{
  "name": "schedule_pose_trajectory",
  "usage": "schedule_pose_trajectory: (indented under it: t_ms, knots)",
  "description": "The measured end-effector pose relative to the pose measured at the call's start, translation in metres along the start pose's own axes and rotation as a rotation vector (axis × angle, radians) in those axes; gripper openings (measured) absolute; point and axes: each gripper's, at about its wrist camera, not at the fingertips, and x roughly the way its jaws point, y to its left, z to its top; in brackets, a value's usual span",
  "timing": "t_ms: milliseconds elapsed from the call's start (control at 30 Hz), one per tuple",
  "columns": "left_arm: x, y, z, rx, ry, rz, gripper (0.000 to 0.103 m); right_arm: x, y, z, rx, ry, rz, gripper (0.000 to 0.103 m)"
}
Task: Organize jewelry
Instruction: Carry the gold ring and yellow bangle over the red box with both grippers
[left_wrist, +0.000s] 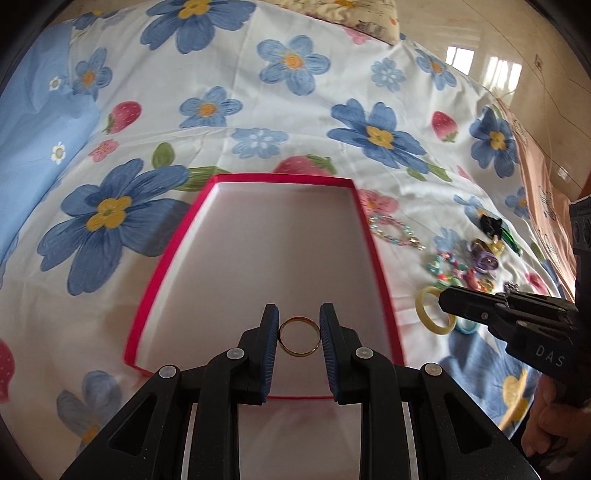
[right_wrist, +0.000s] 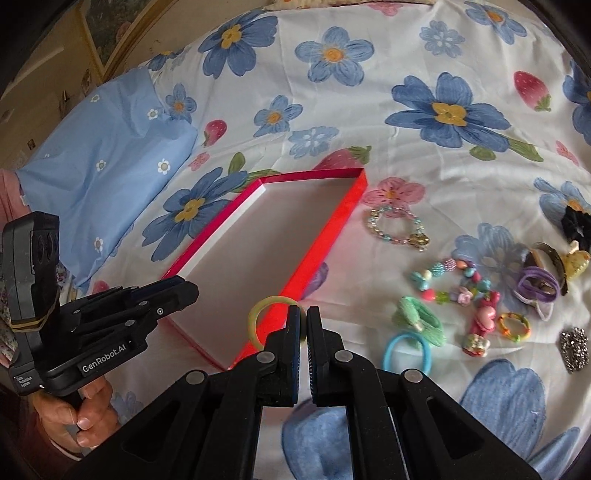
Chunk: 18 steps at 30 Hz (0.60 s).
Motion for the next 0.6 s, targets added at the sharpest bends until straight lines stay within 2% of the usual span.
schedule_pose_trajectory:
  t_ms: [267, 600]
  knots:
    - [0.027, 0.033, 0.012, -0.044, 0.045, 0.051, 0.022, 0.043, 0.034, 0.016, -0.075, 0.063, 0.053, 0.003]
    - [0.071, 0.055, 0.015, -0.08, 0.158, 0.077, 0.022, 0.094, 0.058, 0.016, -0.189, 0.233, 0.068, 0.003]
